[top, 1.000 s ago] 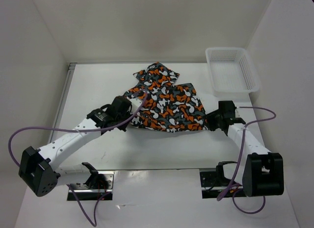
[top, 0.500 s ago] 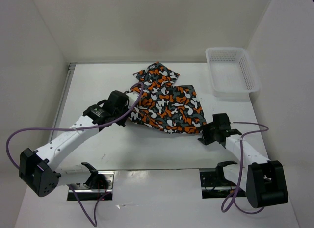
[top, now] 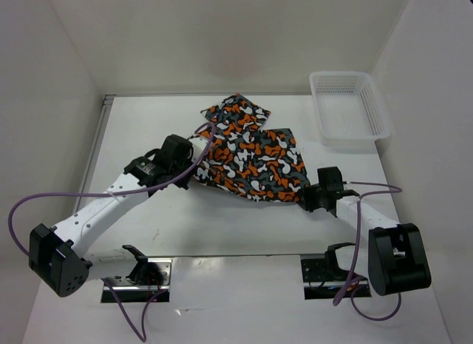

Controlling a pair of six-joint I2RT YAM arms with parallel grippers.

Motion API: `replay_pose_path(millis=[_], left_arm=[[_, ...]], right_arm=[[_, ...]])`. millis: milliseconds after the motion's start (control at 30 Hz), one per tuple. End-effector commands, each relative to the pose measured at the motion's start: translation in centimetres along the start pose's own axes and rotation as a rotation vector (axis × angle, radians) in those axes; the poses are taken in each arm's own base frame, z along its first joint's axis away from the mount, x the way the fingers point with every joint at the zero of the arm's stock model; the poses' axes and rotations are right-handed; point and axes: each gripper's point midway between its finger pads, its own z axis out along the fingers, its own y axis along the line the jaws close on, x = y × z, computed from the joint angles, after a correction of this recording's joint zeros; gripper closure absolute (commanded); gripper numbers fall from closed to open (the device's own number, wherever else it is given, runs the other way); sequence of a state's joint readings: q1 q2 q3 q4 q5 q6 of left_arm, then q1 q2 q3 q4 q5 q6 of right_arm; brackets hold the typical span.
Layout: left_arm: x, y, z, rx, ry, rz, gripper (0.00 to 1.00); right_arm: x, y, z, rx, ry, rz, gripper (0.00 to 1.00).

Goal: Fold and stack the shorts
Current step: Flatten the shorts out

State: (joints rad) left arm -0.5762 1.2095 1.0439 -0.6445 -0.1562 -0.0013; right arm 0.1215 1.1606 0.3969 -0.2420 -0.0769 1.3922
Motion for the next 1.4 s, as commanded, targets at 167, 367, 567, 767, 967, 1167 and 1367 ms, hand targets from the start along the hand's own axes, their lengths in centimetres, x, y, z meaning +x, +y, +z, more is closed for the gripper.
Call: replay_pose_path(millis=[167,367,567,767,967,1167,1367], left_arm=[[-1.6,0.7,-0.7,-0.001,-0.043,-0.024,1.00],[-3.6,1.3,-1.7,-0.012,-0.095,-0.037,1.00],[-8.8,6.4,-6.4,-0.112,-0.246,-0.134,1.00],[-18.4,9.9,-16.9,-0.123,-0.573,-0.171,1.00],[-23.4,11.2,-27.1,-0.157,-0.781,-0.163,1.00],[-24.9,11.2,-39.0,-0.220,-1.067,-0.146,1.00],[-23.6,11.3,-43.0,-0.269,-1.153,-0.161,1.00]], right_arm=[[-2.0,2.4,-0.3,-0.010,-0.124,-0.013,0.83],[-4.0,5.5,-4.8,-0.085,-0.265,-0.128,0.97],[-4.3,14.4,-15.5,-0.375,-0.355,-0.400,1.00],[-3.4,20.4,-26.8,-0.566,-0.415,-0.672,1.00],[-1.7,23.7,-39.4,-0.824,-0.512,-0.833,1.00],[-0.6,24.0,-49.6,-1.052,-0.632,-0.868,1.00],[-0.3,23.3,-54.6,-1.148,-0.685,-0.845,1.00]])
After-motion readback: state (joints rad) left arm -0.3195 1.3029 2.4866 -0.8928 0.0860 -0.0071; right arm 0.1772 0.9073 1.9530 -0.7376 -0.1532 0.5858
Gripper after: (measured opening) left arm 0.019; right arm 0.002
